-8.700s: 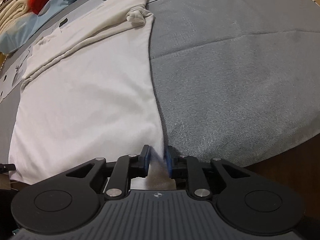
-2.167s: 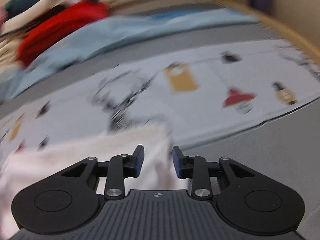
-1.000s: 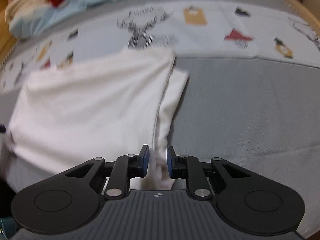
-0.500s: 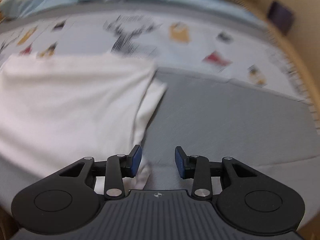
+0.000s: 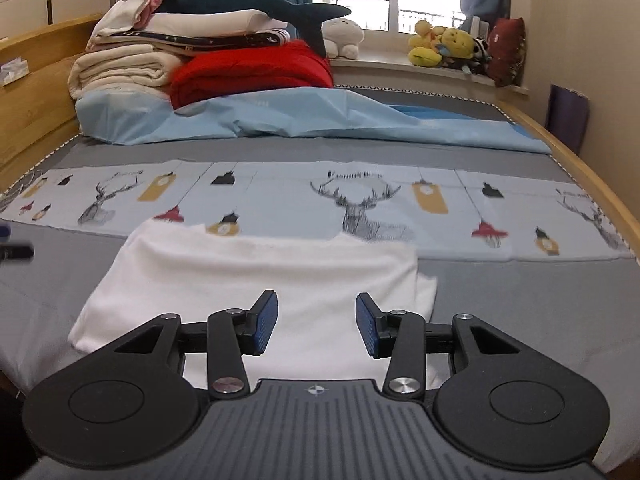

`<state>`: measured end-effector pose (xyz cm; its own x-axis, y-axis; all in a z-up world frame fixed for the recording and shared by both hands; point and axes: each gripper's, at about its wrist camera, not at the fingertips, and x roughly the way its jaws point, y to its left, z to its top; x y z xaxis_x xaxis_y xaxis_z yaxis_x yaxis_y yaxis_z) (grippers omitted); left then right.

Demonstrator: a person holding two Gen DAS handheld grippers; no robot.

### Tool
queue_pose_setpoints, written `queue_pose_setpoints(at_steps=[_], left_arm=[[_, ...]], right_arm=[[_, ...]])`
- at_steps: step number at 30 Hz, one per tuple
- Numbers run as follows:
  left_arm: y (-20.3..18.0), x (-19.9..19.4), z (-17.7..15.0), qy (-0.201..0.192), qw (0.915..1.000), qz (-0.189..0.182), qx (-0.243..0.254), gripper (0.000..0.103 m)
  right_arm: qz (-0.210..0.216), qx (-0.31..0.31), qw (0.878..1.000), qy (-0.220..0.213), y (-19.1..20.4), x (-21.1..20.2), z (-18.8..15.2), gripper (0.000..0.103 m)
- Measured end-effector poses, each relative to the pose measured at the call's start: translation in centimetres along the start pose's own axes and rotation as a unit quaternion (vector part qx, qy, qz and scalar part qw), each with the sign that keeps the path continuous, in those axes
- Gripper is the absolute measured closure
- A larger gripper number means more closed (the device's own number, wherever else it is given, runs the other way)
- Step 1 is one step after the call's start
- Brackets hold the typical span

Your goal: Fold small clothes

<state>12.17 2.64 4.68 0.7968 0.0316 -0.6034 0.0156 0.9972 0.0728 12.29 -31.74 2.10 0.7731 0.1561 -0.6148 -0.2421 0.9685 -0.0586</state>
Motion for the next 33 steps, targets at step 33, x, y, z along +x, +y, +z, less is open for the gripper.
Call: queue_pose_setpoints(at_steps=[33], left_arm=[[2.9,1.0,0.4,0.019,0.9935,-0.034,-0.106,0.017]], right_arm=[[0.017,-0.043,0.999,0.007,9.4,1.9,-1.2,0.06]])
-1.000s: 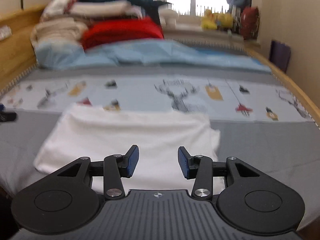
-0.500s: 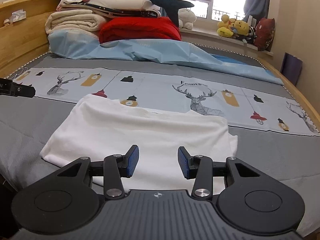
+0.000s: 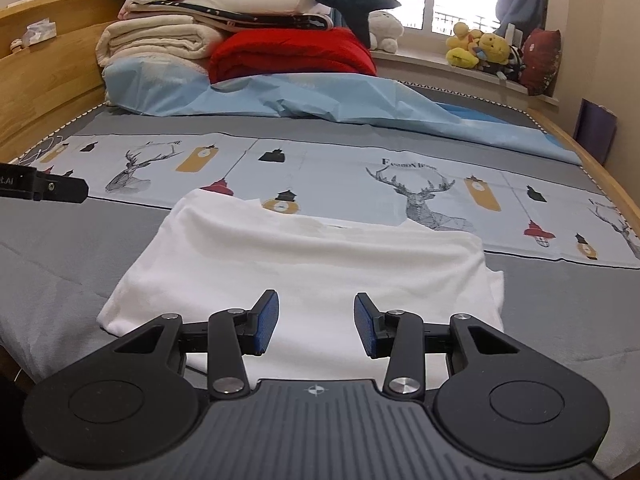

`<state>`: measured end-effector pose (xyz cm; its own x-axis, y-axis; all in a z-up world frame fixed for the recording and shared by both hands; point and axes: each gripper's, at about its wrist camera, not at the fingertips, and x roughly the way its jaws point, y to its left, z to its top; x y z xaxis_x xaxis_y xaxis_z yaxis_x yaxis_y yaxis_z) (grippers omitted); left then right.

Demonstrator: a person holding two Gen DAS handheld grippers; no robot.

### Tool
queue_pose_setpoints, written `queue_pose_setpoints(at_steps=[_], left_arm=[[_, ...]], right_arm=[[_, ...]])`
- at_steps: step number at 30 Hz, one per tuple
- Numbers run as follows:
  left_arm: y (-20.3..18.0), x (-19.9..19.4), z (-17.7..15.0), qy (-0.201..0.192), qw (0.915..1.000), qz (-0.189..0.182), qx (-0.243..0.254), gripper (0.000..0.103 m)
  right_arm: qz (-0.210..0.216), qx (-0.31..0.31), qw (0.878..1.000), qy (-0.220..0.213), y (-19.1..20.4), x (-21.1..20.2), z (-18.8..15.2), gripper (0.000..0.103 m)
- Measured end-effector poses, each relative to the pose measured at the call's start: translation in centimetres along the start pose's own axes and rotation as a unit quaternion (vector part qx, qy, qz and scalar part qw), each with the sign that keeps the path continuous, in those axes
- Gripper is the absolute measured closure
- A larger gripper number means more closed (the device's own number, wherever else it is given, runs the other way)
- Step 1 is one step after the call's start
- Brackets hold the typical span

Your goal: Fold small clothes

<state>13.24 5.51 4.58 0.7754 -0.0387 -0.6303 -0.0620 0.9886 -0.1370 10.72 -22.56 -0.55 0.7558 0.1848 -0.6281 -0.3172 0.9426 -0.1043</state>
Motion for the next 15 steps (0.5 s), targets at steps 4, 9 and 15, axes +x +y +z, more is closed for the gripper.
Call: queue_pose_setpoints(at_steps=[4,9,15], left_arm=[[0.2,0.1,0.0,0.001,1.0,0.0,-0.001,0.017],[0.5,0.3,0.0,0.007,1.0,0.002,-0.002,0.017],[1.7,0.6,0.3,0.012,0.9998,0.007,-0.013,0.017]], right_arm=[[0.007,0.001,1.0,0.001,0.9,0.3,0.2,0.063],[0.025,-0.001,1.0,0.005,2.5,0.7,0.4,0.071],[0.042,-0.009,0.999,0.008,4.6,1.4,0.5,0.092]])
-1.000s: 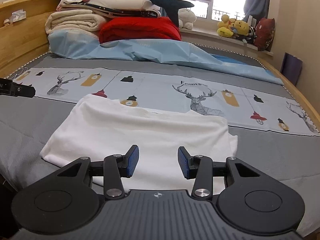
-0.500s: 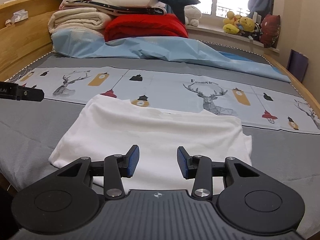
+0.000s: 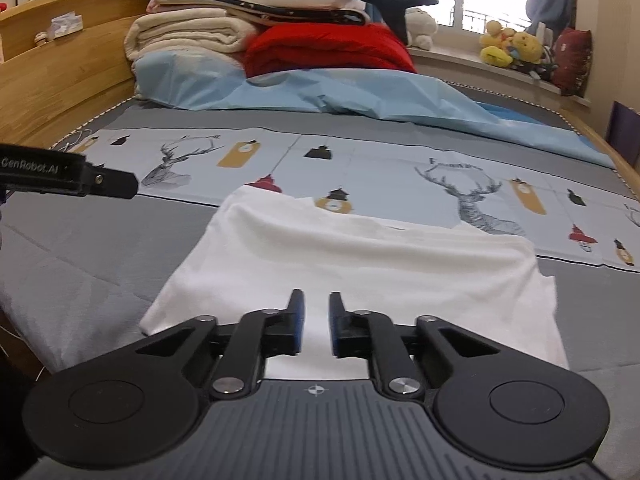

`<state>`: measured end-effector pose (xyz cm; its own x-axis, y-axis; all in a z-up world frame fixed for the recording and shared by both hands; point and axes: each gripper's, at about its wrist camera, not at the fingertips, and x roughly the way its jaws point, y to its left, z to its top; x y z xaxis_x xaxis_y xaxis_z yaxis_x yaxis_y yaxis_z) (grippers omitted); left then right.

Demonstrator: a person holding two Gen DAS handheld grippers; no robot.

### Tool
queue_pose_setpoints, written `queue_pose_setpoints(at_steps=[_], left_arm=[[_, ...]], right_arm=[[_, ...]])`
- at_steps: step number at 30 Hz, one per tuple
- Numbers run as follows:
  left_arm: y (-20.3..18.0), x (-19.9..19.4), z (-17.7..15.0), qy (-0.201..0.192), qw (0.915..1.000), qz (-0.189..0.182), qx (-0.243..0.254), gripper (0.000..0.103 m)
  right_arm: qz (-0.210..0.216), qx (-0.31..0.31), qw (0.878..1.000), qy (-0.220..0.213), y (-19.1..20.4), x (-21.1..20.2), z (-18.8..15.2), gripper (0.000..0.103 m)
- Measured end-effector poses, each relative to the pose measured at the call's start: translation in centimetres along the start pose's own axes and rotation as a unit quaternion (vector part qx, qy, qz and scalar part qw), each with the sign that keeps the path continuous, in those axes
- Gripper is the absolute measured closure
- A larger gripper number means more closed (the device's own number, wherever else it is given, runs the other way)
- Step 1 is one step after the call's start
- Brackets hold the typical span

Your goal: Fold small clothes

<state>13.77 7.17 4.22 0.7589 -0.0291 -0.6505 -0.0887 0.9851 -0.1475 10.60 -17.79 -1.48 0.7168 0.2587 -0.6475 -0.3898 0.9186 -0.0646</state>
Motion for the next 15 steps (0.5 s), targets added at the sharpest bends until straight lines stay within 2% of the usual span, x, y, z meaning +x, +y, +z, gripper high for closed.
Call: queue_pose_setpoints(at_steps=[8,15], left_arm=[[2.3,0.7,0.0,0.012,0.9997,0.013,-0.017,0.017],[5.9,1.3,0.0,0.027,0.9966,0.022,-0.075,0.017]], right_arm=[[0.013,-0.015,1.0,0.017,3.1,1.9,-0.2,0.092],[0.022,-0.043,0.998,0.035,6.1,3.8,-0.5,0.092]])
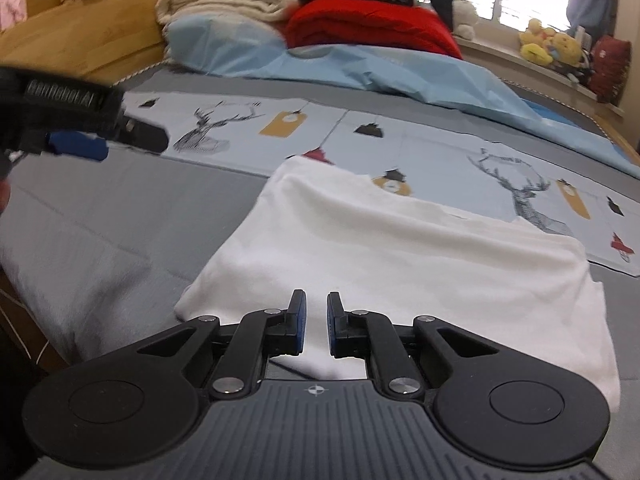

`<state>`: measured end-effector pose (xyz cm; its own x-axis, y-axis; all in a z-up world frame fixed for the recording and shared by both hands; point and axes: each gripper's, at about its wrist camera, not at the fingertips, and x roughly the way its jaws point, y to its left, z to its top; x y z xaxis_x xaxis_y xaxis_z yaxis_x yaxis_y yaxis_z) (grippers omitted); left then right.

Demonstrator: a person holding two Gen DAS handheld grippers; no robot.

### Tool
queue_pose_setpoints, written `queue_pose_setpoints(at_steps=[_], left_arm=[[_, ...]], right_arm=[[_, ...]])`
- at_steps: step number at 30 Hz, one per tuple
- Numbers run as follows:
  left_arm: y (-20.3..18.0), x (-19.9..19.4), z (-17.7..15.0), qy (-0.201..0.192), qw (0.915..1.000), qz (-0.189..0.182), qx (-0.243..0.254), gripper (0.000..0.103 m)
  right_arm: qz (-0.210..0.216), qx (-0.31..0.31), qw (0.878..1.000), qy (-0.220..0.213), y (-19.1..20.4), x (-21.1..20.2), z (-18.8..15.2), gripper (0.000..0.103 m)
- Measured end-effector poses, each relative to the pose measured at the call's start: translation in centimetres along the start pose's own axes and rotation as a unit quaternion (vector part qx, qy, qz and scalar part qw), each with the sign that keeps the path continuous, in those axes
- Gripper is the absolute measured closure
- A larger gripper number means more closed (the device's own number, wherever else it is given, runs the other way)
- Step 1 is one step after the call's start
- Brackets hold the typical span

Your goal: Fold small clothes

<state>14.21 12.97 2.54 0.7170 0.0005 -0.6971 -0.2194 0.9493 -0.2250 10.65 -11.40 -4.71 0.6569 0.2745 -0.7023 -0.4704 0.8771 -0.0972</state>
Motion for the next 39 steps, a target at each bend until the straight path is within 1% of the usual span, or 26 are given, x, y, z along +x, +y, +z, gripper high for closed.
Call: queue_pose_setpoints(at_steps=[4,7,9,11,13,16,18,22,23,26,27,29,31,34,39], left_arm=[[2.1,0.6,0.3,0.014,0.999,0.018,-0.039,0.017],[3.2,0.7,0.5,0.02,0.9979,0.025,-0.056,0.017],[3.8,0.7,0.5,0.022,0.9973,0.028,-0.064,0.017],[4.2,0.6,0.5,0.024,0.997,0.029,-0.068,0.017],[4.5,0.7,0.5,0.026,0.997,0.029,-0.067,0.017],[5.0,1.0,0.5,0.032,0.9971,0.032,-0.061,0.017],[5.4,1.2,0.5,0.035,0.9968,0.033,-0.063,0.017],[6.1,1.5,0.7,0.04,0.9952,0.033,-0.083,0.017],[6.1,1.5,0.7,0.041,0.9951,0.032,-0.084,0.017],[5.8,1.7,0.8,0.043,0.9956,0.03,-0.078,0.017],[5.8,1.7,0.8,0.044,0.9957,0.03,-0.076,0.017],[5.7,1.9,0.8,0.046,0.9954,0.03,-0.078,0.017],[5.8,2.1,0.8,0.05,0.9946,0.029,-0.086,0.017],[6.1,2.4,0.8,0.057,0.9934,0.031,-0.094,0.017],[6.0,3.1,0.9,0.069,0.9902,0.023,-0.12,0.017]], right_arm=[[0.016,-0.02,1.0,0.013,2.2,1.2,-0.2,0.092],[0.04,-0.032,0.998,0.031,4.0,2.5,-0.5,0.091],[0.046,-0.047,0.997,0.042,5.3,3.4,-0.8,0.09],[0.051,-0.059,0.996,0.049,6.5,4.3,-1.1,0.086],[0.059,-0.067,0.995,0.054,7.5,5.3,-1.2,0.079],[0.062,-0.088,0.992,0.062,9.2,7.0,-1.6,0.071],[0.06,-0.105,0.99,0.067,10.1,7.9,-1.7,0.069],[0.054,-0.135,0.986,0.085,11.3,9.5,-2.1,0.062],[0.051,-0.143,0.985,0.079,11.5,9.6,-2.1,0.061],[0.045,-0.159,0.984,0.069,11.7,10.0,-1.8,0.064],[0.045,-0.159,0.984,0.068,11.6,10.1,-1.8,0.067],[0.043,-0.157,0.985,0.062,11.3,10.2,-1.6,0.083],[0.043,-0.152,0.986,0.055,11.0,10.1,-1.3,0.091],[0.046,-0.141,0.988,0.04,10.6,9.4,-0.8,0.094],[0.054,-0.112,0.992,0.002,9.4,6.9,0.2,0.095]])
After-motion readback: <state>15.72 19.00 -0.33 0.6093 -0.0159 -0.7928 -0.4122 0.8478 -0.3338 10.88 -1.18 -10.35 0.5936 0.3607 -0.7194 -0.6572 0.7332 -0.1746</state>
